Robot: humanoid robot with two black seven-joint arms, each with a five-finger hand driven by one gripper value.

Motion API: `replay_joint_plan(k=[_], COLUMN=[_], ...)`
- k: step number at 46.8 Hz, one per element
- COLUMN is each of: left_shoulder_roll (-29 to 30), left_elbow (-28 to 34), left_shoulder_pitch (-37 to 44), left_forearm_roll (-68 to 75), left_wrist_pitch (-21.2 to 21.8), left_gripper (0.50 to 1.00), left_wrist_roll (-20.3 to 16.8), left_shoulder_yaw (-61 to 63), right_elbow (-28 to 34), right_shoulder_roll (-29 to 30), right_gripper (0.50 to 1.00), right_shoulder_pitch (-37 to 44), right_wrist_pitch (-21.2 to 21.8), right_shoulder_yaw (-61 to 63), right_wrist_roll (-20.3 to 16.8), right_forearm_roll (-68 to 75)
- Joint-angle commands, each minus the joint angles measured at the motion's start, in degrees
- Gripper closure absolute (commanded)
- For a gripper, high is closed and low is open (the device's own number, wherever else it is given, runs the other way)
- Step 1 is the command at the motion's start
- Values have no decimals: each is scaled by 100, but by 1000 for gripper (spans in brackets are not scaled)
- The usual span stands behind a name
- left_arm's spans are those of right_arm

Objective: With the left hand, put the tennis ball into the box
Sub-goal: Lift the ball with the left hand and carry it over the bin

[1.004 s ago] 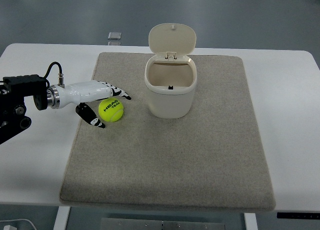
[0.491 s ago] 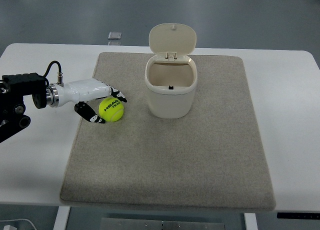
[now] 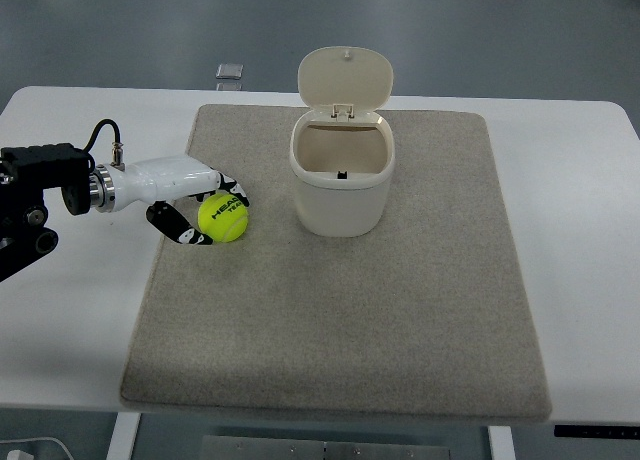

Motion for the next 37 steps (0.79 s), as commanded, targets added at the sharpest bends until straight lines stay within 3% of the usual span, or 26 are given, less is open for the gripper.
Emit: replay_joint_plan(k=[1,9,16,25,37], left_shoulder_roll=[255,695,696,564,-104], left_elbow=[-268,-752,-796,-963,-937], left_shoulder_pitch=[-173,-568,-937,-1377,-1729], left_forearm_roll=[-74,-154,-110,145,953], left_wrist_pitch=[25,420,613,631,640], left_gripper=[1000,1000,1000,1000,1000], left_wrist_roll=[-121,-569,-623,-631,-614], left_shoulder_yaw=[-52,-52,-34,45,194], right_elbow=[0,0,0,0,0], right_shoulder_roll=[0,0,0,0,0], right_gripper=[562,562,562,562,560], right_shoulder_pitch=[0,0,0,0,0], right_wrist_pitch=[0,0,0,-8,-8], right_shoulder_yaw=[0,0,0,0,0], right_wrist_roll=[0,0,0,0,0], right_forearm_roll=[0,0,0,0,0])
